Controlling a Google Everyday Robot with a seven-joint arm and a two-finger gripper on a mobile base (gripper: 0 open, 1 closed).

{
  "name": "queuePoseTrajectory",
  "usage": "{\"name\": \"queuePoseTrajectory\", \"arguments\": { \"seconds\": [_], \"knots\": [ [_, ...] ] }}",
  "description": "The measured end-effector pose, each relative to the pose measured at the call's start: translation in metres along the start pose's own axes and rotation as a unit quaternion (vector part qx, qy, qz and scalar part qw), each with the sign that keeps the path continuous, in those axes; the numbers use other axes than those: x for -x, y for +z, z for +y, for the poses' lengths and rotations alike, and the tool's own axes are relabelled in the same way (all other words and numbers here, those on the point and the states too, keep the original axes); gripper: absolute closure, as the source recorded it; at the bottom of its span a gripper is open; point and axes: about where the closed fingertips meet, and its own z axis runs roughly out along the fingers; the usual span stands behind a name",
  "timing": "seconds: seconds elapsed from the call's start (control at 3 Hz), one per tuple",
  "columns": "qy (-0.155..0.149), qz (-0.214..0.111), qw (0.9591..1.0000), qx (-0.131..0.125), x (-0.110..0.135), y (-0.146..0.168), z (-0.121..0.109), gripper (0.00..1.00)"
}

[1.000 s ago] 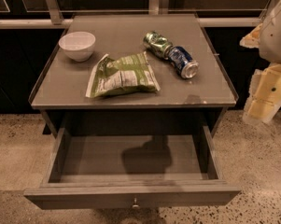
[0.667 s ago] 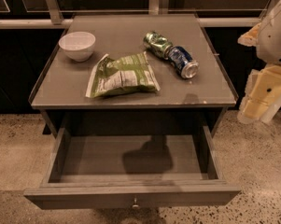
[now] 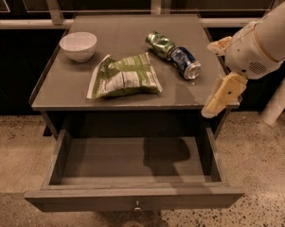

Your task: Place green jalapeno chip bag into top drawer

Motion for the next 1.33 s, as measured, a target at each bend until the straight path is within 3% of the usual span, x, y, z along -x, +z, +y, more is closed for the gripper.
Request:
{"name": "queuePoseTrajectory", "arguments": {
  "seconds": [0.33,0.67,1.33],
  "knots": [
    [-0.009,-0.049,0.9985,0.021,0.019,0.034,-0.02,0.0],
    [-0.007,-0.051,0.9984,0.024,0.017,0.037,-0.022,0.0],
    [0.043,-0.087,0.9948,0.029,-0.008,0.072,-0.029,0.0]
  ]
}}
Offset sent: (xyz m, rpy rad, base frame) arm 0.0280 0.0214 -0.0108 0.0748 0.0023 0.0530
